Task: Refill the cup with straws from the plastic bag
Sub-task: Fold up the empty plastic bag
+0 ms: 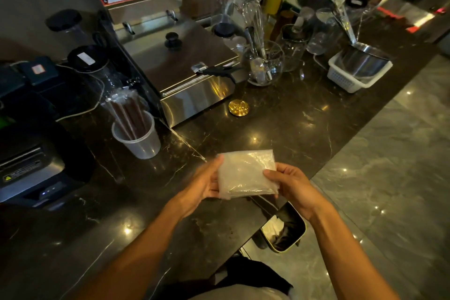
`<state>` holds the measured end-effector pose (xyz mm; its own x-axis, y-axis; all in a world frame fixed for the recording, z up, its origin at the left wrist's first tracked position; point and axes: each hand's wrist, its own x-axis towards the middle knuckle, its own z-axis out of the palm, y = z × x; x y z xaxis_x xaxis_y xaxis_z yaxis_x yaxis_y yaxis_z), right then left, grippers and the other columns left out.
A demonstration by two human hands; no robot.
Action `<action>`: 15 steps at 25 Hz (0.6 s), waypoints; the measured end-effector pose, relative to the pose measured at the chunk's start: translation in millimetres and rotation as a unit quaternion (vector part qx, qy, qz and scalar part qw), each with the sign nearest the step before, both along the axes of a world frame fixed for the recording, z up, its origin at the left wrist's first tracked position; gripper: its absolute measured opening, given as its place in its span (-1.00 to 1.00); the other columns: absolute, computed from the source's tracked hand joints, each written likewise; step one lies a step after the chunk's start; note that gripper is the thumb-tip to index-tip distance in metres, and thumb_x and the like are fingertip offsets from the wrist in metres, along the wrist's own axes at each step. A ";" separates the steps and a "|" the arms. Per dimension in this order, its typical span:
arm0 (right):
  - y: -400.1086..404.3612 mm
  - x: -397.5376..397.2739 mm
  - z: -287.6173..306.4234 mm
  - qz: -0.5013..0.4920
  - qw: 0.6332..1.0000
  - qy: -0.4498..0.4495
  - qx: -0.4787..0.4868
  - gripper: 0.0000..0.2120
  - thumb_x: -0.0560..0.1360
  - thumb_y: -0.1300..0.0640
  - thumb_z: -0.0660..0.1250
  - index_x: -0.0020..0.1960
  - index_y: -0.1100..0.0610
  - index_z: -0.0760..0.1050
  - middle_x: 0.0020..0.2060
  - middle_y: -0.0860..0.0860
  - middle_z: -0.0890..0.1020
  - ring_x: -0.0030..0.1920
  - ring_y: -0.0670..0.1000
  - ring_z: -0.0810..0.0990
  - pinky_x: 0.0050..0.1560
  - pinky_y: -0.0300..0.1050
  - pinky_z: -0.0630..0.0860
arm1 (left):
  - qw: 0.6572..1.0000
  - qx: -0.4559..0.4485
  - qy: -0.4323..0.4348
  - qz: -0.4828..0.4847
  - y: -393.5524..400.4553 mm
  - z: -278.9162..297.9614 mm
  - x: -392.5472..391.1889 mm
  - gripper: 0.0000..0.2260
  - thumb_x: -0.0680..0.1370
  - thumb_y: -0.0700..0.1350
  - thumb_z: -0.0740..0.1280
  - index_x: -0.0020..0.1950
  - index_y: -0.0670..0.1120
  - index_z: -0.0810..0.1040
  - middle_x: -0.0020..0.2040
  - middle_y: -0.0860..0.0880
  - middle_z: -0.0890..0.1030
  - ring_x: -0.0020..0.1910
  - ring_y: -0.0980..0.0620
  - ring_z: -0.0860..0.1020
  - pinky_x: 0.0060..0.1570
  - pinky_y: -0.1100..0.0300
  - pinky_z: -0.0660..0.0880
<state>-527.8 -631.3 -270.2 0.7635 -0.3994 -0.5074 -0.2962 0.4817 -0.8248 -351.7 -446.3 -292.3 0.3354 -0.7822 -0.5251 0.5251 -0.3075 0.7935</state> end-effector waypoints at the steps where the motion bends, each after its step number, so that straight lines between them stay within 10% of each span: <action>1: -1.8 -6.0 -0.4 -0.011 1.000 0.006 -0.009 -0.79 0.61 0.30 0.34 0.20 0.38 0.61 -0.21 0.11 0.75 -0.33 -0.02 0.70 -0.37 -0.26 0.60 | 1.000 0.006 -0.005 -0.012 -5.3 0.4 -5.3 -0.50 0.56 0.19 0.38 0.44 0.01 0.51 0.29 -0.13 0.67 0.22 -0.14 0.69 0.05 -0.13 0.69; 10: -5.1 -79.6 -9.8 -0.041 0.995 0.088 -0.005 -0.67 0.58 0.10 0.44 0.26 0.28 0.62 0.01 0.21 0.76 -0.19 0.06 0.73 -0.27 -0.19 0.66 | 0.995 -0.009 -0.070 -0.074 -42.1 -8.0 -38.5 -0.67 0.61 -0.16 0.40 0.39 -0.07 0.54 0.20 -0.11 0.71 0.15 -0.10 0.72 -0.09 -0.04 0.72; 15: 12.5 -109.2 -15.6 -0.152 0.984 0.087 -0.046 -0.90 0.59 0.27 0.43 -0.09 0.19 0.69 -0.29 0.12 0.67 -0.40 -0.02 0.60 -0.38 -0.22 0.58 | 0.989 -0.009 -0.117 -0.089 -55.5 -9.3 -70.6 -0.73 0.63 -0.18 0.37 0.33 -0.03 0.54 0.08 -0.02 0.73 -0.02 0.02 0.76 -0.26 0.14 0.70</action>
